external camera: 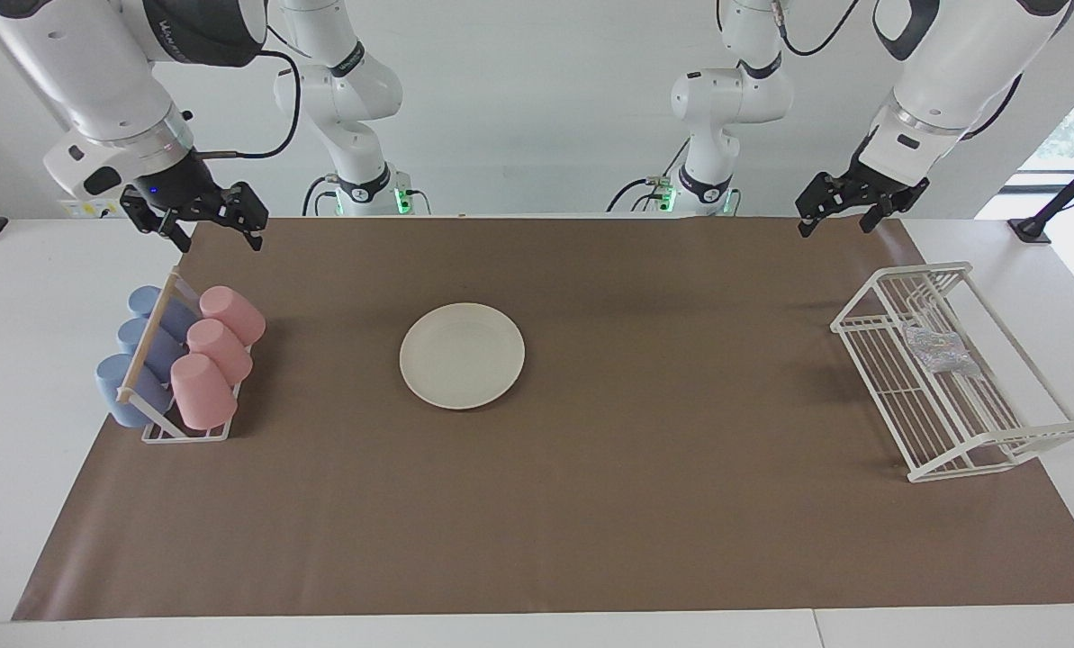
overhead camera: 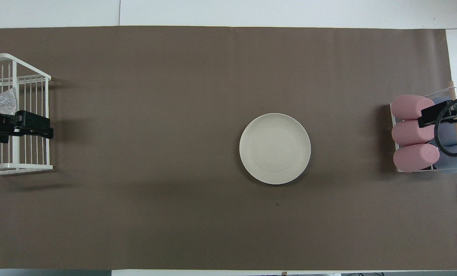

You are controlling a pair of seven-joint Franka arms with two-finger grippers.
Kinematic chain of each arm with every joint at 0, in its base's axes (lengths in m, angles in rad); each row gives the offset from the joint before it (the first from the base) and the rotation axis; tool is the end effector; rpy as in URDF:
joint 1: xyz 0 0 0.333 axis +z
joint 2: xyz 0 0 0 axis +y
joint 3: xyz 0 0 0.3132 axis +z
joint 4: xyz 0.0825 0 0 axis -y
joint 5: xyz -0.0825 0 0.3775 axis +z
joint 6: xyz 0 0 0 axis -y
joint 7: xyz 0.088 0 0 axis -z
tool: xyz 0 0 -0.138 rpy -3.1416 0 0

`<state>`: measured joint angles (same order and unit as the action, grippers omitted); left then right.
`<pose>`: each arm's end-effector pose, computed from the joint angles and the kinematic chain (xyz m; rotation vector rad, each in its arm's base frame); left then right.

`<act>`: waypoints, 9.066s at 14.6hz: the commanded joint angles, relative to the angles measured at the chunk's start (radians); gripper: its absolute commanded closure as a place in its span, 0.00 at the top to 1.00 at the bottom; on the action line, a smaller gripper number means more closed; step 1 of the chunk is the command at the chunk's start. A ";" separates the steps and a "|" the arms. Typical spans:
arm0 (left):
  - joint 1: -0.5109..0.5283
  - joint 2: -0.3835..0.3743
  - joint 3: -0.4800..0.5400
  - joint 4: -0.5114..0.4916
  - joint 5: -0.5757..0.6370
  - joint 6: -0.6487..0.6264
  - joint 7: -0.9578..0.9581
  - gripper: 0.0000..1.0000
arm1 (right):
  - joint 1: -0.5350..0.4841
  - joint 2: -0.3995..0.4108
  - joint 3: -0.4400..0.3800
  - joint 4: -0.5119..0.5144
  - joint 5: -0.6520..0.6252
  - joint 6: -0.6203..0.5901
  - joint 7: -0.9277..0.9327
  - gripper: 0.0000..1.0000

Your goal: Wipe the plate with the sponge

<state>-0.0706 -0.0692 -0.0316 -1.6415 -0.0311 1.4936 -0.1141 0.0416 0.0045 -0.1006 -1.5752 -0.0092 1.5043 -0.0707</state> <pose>0.5120 -0.0575 0.5886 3.1187 0.0170 -0.1270 0.5385 -0.0330 0.5807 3.1345 0.0179 -0.1189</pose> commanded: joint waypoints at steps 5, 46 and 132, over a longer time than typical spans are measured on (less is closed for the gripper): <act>0.018 -0.006 -0.010 0.003 -0.016 -0.004 -0.009 1.00 | -0.005 -0.004 0.007 0.003 -0.006 -0.004 -0.018 1.00; -0.008 0.374 -0.019 -0.083 0.984 0.326 -0.461 0.00 | -0.005 -0.014 0.071 -0.012 -0.006 -0.003 0.040 1.00; -0.170 -0.075 -0.045 -0.646 -1.435 0.421 0.383 1.00 | 0.255 -0.005 0.437 -0.364 0.459 0.703 1.947 0.00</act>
<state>-0.2319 -0.1210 -0.0869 -2.2686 -1.4535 1.9079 0.2573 0.3076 0.0199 0.3323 -1.9126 0.4263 2.1923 1.8736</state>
